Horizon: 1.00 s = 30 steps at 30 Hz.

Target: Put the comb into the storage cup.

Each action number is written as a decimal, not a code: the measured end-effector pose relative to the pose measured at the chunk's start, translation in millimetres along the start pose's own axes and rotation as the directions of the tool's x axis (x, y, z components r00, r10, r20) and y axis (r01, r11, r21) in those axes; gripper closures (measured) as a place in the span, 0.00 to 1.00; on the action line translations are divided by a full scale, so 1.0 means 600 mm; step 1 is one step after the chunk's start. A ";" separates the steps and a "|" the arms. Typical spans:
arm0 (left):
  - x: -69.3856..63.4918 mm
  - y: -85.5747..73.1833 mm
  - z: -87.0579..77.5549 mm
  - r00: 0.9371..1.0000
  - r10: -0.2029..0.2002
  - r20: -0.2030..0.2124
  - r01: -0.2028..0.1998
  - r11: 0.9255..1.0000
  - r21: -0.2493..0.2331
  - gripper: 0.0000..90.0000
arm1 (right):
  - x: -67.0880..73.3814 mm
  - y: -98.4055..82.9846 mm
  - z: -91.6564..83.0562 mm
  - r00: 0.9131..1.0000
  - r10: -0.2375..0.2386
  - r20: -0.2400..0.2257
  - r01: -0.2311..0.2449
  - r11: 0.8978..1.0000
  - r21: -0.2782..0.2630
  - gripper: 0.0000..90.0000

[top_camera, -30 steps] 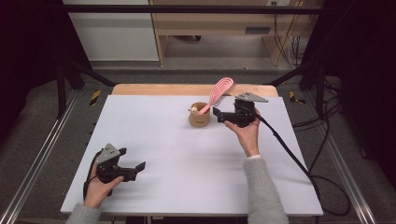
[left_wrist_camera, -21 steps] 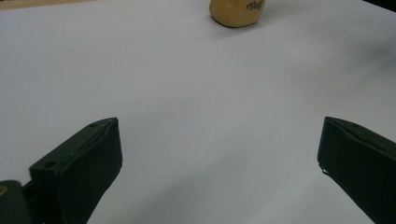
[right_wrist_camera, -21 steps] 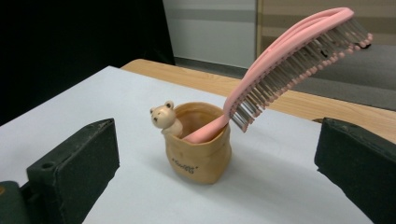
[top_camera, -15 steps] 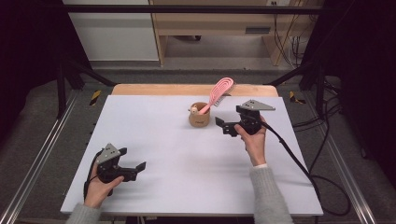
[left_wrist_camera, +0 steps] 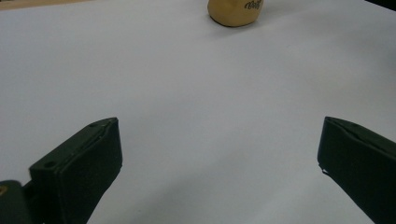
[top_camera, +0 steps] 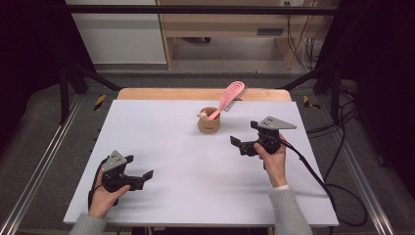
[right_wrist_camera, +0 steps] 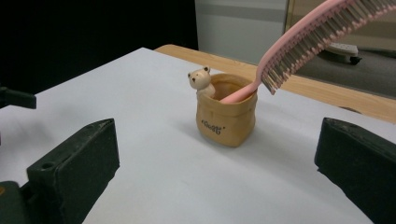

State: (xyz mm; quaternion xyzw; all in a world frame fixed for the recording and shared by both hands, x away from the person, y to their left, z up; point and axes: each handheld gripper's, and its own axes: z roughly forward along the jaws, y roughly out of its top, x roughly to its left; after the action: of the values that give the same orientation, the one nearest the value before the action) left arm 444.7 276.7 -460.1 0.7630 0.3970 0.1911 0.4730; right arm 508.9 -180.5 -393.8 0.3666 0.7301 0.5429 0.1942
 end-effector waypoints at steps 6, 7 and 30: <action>-0.001 0.001 -0.001 1.000 0.001 0.007 -0.001 1.000 -0.005 0.00 | -0.002 -0.024 -0.014 1.000 -0.013 -0.011 0.013 1.000 0.009 0.01; -0.001 0.001 -0.001 1.000 0.002 0.007 -0.001 1.000 -0.005 0.00 | -0.003 -0.027 -0.017 1.000 -0.016 -0.013 0.016 1.000 0.007 0.01; -0.002 0.000 0.000 1.000 0.012 0.016 -0.012 1.000 -0.003 0.00 | -0.030 -0.123 -0.078 0.999 -0.020 -0.032 0.021 0.999 0.032 0.01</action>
State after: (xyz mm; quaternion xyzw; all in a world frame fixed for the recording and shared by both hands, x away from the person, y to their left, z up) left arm 444.1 275.7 -460.2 0.7660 0.3884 0.1885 0.4763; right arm 464.8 -235.1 -449.0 0.3535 0.7456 0.5346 0.1824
